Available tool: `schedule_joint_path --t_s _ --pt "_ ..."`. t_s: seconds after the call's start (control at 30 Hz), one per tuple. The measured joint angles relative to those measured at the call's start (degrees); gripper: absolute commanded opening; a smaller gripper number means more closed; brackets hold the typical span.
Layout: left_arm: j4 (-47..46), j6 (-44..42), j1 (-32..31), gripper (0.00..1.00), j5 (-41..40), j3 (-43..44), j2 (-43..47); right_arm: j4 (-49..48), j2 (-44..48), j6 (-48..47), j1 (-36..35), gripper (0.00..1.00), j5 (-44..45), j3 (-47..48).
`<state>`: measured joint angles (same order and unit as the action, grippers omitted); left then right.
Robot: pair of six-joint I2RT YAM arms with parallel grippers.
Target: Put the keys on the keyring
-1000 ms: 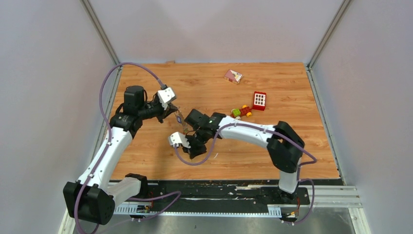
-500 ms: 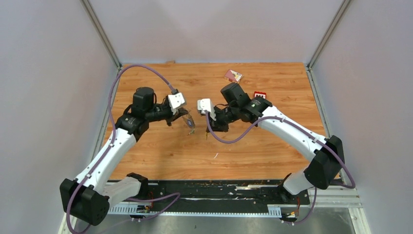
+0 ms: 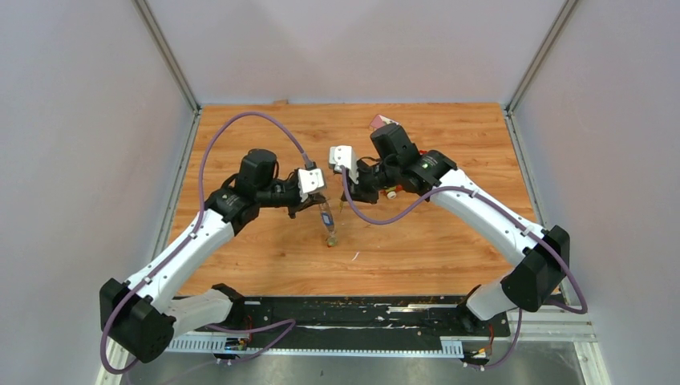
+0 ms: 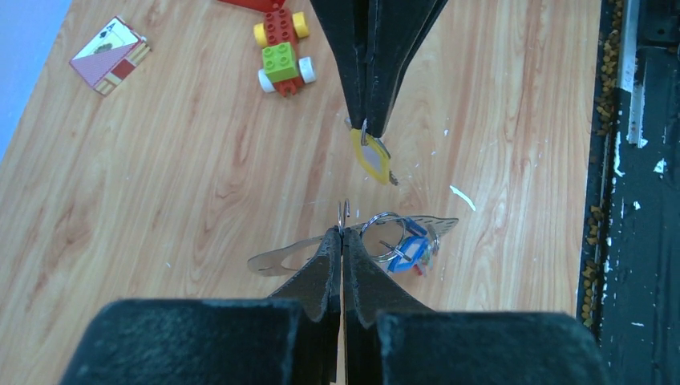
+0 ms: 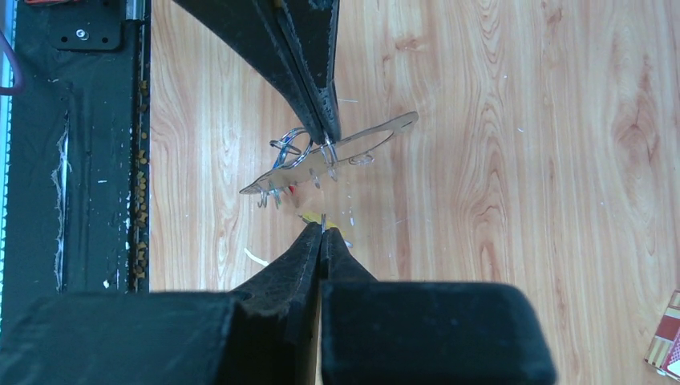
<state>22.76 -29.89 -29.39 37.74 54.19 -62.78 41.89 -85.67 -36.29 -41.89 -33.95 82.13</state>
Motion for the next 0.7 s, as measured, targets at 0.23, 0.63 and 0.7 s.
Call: schedule_joint_path --t_s 0.23,0.63,0.7 --pt "-0.07 0.46 -0.55 0.0 1.31 0.76 -0.87 -2.16 0.0 0.76 0.04 0.0 -0.94 -0.02" --pt "-6.71 2.86 -0.66 0.0 2.51 -2.6 1.75 -10.84 0.94 7.56 1.97 0.0 -8.37 -3.56" --pt "-7.37 3.06 -0.66 0.0 2.47 -2.78 1.77 -11.78 0.92 8.31 2.01 0.0 -9.22 -3.8"
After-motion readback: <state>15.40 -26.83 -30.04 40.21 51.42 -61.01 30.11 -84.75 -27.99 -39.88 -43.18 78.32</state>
